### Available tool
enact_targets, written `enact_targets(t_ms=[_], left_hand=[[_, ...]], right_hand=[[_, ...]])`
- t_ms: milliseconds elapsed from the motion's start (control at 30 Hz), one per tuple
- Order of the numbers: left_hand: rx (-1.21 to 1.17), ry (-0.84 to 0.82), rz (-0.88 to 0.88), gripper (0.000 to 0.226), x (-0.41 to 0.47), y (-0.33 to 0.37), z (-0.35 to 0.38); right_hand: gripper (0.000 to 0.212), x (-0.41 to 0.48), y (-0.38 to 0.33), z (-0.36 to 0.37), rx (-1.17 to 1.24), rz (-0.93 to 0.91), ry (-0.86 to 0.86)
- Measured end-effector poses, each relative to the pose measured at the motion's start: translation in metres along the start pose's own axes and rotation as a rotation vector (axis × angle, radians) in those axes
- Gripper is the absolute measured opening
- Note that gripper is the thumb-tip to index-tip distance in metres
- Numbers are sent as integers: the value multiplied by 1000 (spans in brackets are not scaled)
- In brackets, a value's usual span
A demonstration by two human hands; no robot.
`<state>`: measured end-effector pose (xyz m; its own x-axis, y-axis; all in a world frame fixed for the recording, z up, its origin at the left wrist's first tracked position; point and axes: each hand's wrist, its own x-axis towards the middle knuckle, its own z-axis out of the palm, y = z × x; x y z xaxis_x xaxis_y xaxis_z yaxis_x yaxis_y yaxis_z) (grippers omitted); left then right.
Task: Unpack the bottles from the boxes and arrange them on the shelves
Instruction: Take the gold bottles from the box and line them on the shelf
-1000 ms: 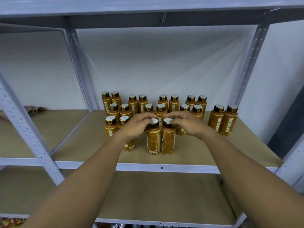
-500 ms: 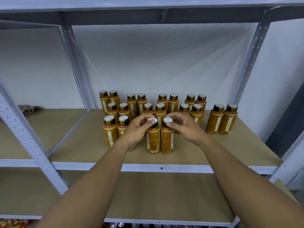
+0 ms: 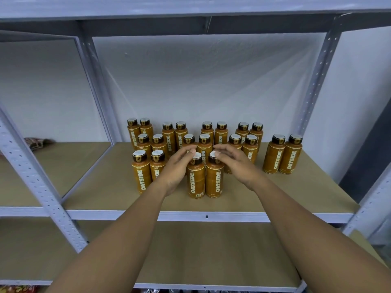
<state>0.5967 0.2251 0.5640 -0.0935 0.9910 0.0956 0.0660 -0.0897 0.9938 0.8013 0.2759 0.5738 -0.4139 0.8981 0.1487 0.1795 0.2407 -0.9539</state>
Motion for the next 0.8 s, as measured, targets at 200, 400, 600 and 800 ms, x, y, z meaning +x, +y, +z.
enact_targets(t_ms=[200, 400, 600, 800], left_hand=[[-32, -13, -54, 33, 2, -1, 0], [-33, -7, -39, 27, 4, -4, -1], [23, -15, 10, 20, 2, -8, -4], [39, -1, 27, 18, 0, -9, -2]], right_hand=[[36, 1, -6, 1, 71, 72, -62], [32, 2, -2, 2, 38, 59, -56], [30, 1, 4, 1, -18, 23, -31], [24, 1, 6, 3, -10, 0, -16]])
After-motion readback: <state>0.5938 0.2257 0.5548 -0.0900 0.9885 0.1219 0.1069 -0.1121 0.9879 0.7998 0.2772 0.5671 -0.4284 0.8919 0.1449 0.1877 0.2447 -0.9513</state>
